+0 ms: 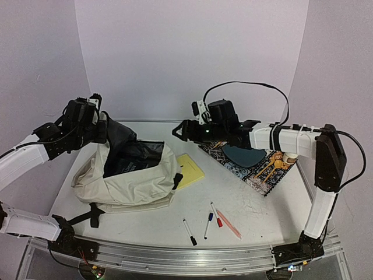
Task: Pack the student bag
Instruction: Place the largest pocket of the bag in the student bag.
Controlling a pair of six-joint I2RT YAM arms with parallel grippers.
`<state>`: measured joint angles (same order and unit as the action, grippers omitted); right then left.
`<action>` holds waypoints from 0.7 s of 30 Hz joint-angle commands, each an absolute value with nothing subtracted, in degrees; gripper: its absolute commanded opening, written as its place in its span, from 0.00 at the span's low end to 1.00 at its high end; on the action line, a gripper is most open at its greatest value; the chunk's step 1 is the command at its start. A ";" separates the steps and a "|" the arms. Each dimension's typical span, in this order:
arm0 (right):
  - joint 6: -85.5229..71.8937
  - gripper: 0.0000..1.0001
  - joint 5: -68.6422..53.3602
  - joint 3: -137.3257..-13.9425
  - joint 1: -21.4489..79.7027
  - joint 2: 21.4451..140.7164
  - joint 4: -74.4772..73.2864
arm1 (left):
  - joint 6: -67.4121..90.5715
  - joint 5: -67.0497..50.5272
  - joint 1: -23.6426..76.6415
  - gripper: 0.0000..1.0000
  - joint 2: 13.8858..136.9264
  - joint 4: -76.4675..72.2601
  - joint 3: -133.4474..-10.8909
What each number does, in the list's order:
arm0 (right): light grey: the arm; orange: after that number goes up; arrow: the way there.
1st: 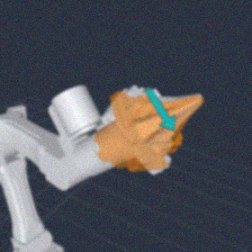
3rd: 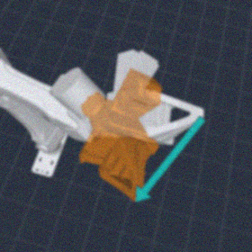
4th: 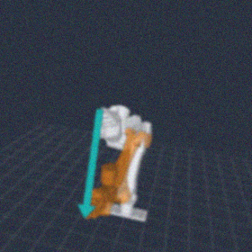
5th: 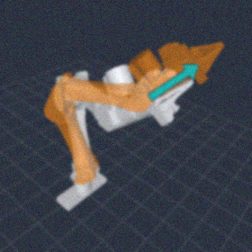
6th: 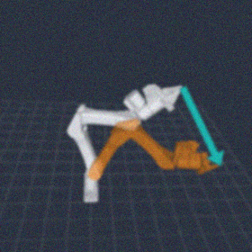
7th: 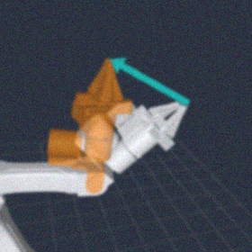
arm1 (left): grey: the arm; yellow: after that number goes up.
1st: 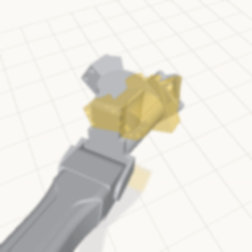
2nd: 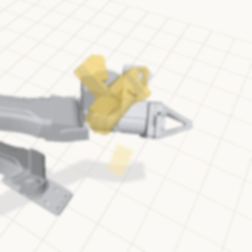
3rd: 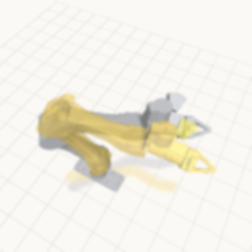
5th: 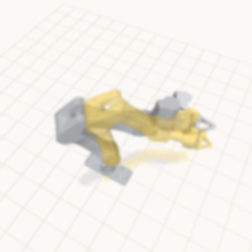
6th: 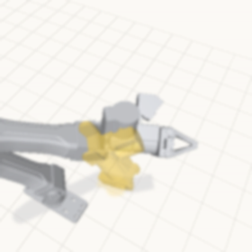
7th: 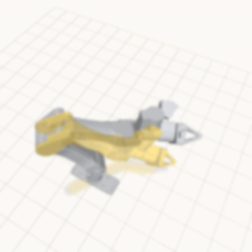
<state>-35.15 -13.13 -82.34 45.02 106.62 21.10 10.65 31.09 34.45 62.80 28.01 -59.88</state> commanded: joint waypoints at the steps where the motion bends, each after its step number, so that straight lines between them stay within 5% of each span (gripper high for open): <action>1: -32.15 0.77 -11.39 -79.66 41.92 107.98 15.93 | 6.44 38.47 33.38 0.00 61.69 26.36 -66.31; 21: -32.29 0.75 -17.44 -74.45 37.88 116.68 14.94 | 16.96 27.75 33.04 0.02 59.52 27.02 -58.10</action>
<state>-32.97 -16.32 -74.46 38.23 116.09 15.25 11.34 31.59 33.30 62.67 30.39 -59.60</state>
